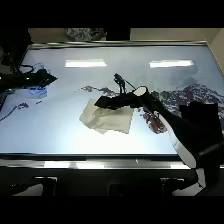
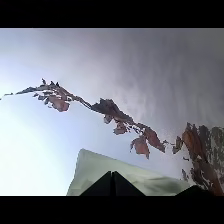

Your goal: Fold the shirts.

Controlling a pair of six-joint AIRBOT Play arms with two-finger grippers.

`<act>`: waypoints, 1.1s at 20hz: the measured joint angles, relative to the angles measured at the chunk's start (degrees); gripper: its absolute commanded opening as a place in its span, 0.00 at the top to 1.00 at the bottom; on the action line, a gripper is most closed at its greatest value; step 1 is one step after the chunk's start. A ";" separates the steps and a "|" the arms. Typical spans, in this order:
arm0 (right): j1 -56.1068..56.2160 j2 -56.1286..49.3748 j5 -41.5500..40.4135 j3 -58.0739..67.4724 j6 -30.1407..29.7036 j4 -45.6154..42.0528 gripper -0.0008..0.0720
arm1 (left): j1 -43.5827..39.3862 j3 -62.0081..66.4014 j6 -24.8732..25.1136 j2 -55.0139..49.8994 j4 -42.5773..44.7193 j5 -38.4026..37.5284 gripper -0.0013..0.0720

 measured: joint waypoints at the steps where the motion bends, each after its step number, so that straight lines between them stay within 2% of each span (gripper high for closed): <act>1: -1.18 0.20 1.36 0.02 -0.72 -0.35 0.03 | 0.11 -0.98 0.31 0.26 0.09 -0.11 0.95; 3: -4.83 2.16 4.63 0.02 -0.13 -5.66 0.04 | 0.44 -2.86 0.81 0.57 0.37 -0.28 0.95; 8: -15.89 9.25 18.69 -1.20 8.92 -33.35 0.06 | 0.72 -5.09 2.21 0.87 0.57 -0.02 0.95; 10: -18.10 10.71 22.08 -4.42 11.19 -39.12 0.06 | 0.72 -5.33 2.40 0.92 0.57 0.02 0.95; 13: -18.45 11.56 18.78 -11.39 12.44 -38.75 0.06 | 0.72 -5.55 2.78 0.94 0.59 0.13 0.95; 18: -15.78 9.53 5.73 -18.29 9.35 -24.30 0.06 | 0.70 -5.62 3.93 0.94 0.57 0.02 0.95; 19: -15.10 8.79 4.15 -18.75 8.72 -21.70 0.13 | 0.70 -5.64 4.35 0.94 0.57 0.04 0.95; 20: -14.32 7.93 2.78 -19.10 8.26 -19.04 0.36 | 0.70 -5.64 4.76 0.94 0.57 0.11 0.95; 21: -13.73 7.21 2.12 -19.37 7.87 -17.09 0.67 | 0.70 -5.62 5.05 0.94 0.57 0.15 0.95; 22: -13.46 6.60 1.79 -19.56 7.34 -15.19 0.92 | 0.70 -5.62 5.42 0.94 0.57 0.17 0.95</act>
